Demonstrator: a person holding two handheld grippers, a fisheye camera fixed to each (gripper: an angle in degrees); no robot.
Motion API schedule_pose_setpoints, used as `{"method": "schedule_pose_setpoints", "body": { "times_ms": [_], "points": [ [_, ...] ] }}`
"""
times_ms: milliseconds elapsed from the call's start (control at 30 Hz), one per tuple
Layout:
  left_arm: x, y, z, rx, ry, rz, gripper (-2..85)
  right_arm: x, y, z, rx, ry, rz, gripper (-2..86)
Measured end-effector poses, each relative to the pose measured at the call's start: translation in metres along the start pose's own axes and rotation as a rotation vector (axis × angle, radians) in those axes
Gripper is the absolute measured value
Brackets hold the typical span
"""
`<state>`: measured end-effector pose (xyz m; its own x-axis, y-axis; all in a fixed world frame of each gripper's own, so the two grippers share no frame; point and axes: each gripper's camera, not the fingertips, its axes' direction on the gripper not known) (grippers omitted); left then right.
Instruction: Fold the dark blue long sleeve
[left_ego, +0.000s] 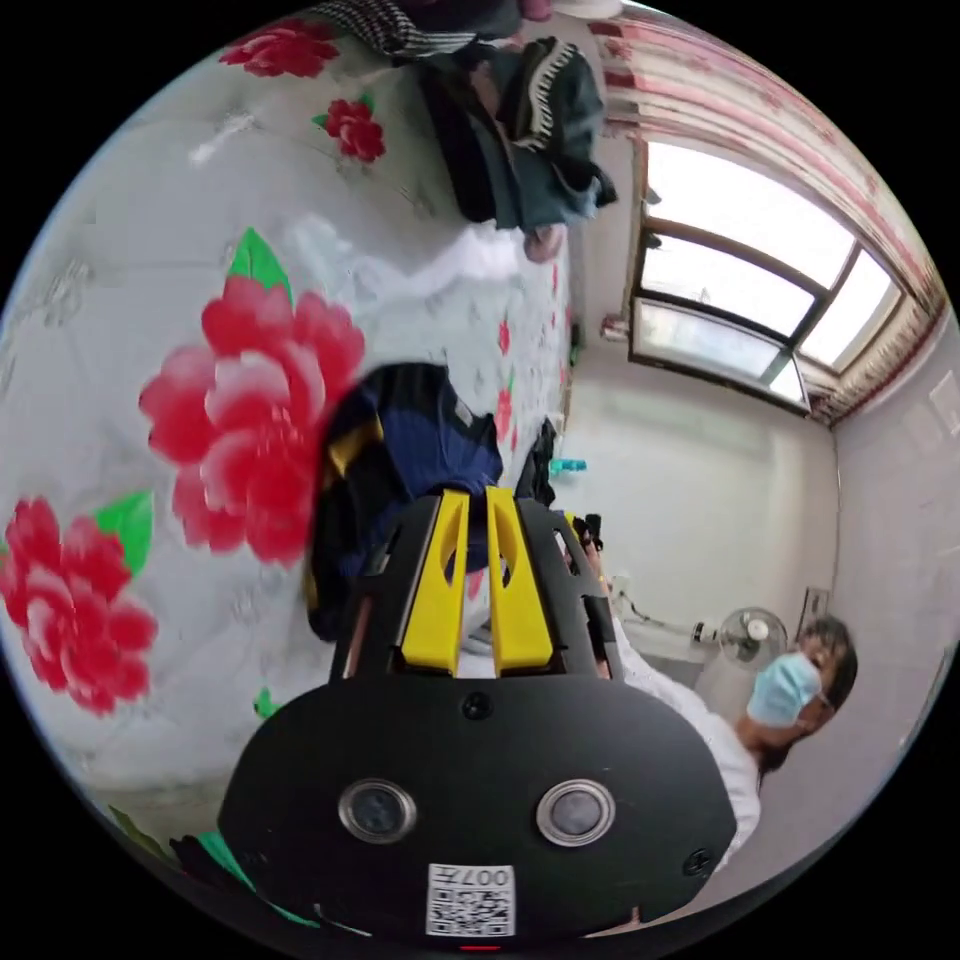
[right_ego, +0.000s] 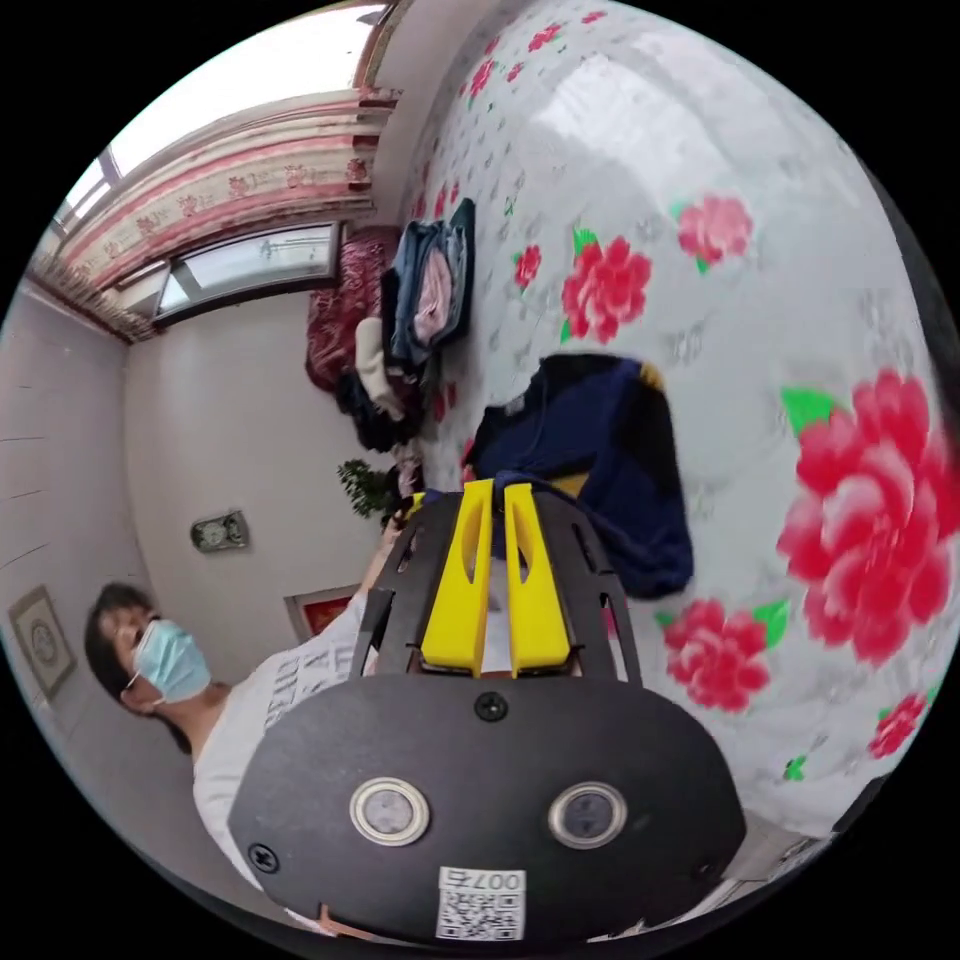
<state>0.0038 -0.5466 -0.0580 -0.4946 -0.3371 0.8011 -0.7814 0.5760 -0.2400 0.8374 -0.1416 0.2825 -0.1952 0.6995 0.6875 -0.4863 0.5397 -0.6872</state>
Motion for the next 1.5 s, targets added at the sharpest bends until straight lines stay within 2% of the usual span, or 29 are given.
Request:
{"method": "schedule_pose_setpoints", "body": {
  "times_ms": [100,167,233,333,467,600,767,967,1133,1233,1300,1400,1500],
  "points": [
    [-0.006,-0.037,0.004,0.256,-0.002,-0.020,6.3,0.012,-0.048,0.028,0.044,0.177,0.027,3.4],
    [-0.006,-0.042,0.004,0.404,-0.006,0.000,7.9,0.020,-0.053,0.040,0.069,0.210,0.033,4.4],
    [-0.005,-0.043,0.008,0.369,-0.044,0.037,8.7,0.027,-0.043,0.048,0.091,0.206,0.009,5.3],
    [-0.002,-0.023,0.017,0.267,-0.198,0.123,9.0,0.039,-0.001,0.046,0.140,0.223,-0.021,6.8],
    [0.002,0.039,0.025,0.248,-0.355,0.176,8.3,0.069,0.091,0.020,0.339,0.223,0.089,8.8],
    [0.008,0.083,0.034,0.272,-0.383,0.187,8.2,0.106,0.153,0.028,0.393,0.111,0.230,10.4],
    [0.002,0.104,0.047,0.275,-0.304,0.135,7.6,0.119,0.147,0.063,0.417,-0.022,0.272,11.2],
    [-0.009,0.122,0.030,0.338,-0.229,0.076,7.3,0.089,0.120,0.067,0.464,0.124,0.298,9.2],
    [-0.026,0.141,0.005,0.390,-0.206,0.027,7.3,-0.019,0.076,0.075,0.369,0.269,-0.027,7.4],
    [-0.035,0.150,-0.009,0.411,-0.193,0.011,7.5,-0.120,0.050,0.118,0.221,0.376,-0.348,6.5],
    [-0.039,0.154,-0.016,0.423,-0.169,0.006,7.8,-0.197,0.046,0.181,0.063,0.470,-0.626,6.0],
    [-0.045,0.159,-0.028,0.439,-0.120,0.008,8.6,-0.253,0.062,0.274,-0.148,0.502,-0.879,6.0],
    [-0.052,0.164,-0.039,0.440,-0.088,0.008,9.5,-0.250,0.077,0.364,-0.318,0.481,-0.953,6.2]
  ]
}}
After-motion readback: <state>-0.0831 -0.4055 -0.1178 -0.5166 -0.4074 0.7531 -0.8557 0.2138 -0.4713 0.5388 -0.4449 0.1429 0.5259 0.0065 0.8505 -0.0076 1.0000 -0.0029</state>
